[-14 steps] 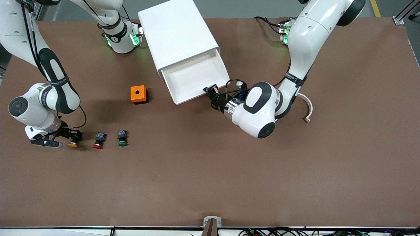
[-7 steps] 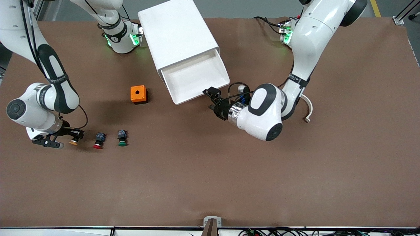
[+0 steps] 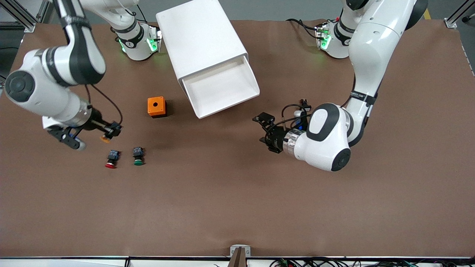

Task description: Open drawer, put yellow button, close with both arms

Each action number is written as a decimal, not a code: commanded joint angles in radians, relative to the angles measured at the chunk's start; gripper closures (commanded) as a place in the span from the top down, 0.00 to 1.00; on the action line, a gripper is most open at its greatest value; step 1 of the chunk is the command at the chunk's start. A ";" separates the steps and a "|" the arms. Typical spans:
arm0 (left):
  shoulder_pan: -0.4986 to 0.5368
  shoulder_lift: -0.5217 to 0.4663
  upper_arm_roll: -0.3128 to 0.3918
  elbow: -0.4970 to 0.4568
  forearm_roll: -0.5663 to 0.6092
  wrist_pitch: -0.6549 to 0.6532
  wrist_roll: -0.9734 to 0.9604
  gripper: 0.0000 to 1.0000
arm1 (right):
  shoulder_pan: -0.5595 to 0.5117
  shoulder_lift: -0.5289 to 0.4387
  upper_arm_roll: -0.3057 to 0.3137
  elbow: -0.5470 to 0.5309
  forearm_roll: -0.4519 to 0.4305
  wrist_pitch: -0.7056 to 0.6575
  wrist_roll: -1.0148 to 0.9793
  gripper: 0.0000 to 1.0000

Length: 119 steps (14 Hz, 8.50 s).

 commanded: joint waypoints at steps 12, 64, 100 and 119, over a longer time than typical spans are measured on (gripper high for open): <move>0.095 -0.155 -0.010 0.002 0.367 -0.031 0.349 1.00 | 0.612 0.040 -0.015 0.082 -0.047 0.093 1.008 0.00; 0.044 -0.247 -0.362 -0.242 0.810 0.141 0.958 1.00 | -0.263 0.028 -0.015 0.553 -0.115 -0.586 -0.858 1.00; 0.209 -0.804 0.261 -0.253 0.658 -0.233 2.432 1.00 | -0.271 -0.179 -0.023 0.321 -0.086 -0.411 -0.858 1.00; 0.209 -0.827 0.249 -0.253 0.660 -0.272 2.431 1.00 | -0.273 -0.176 -0.025 0.334 -0.086 -0.414 -0.868 1.00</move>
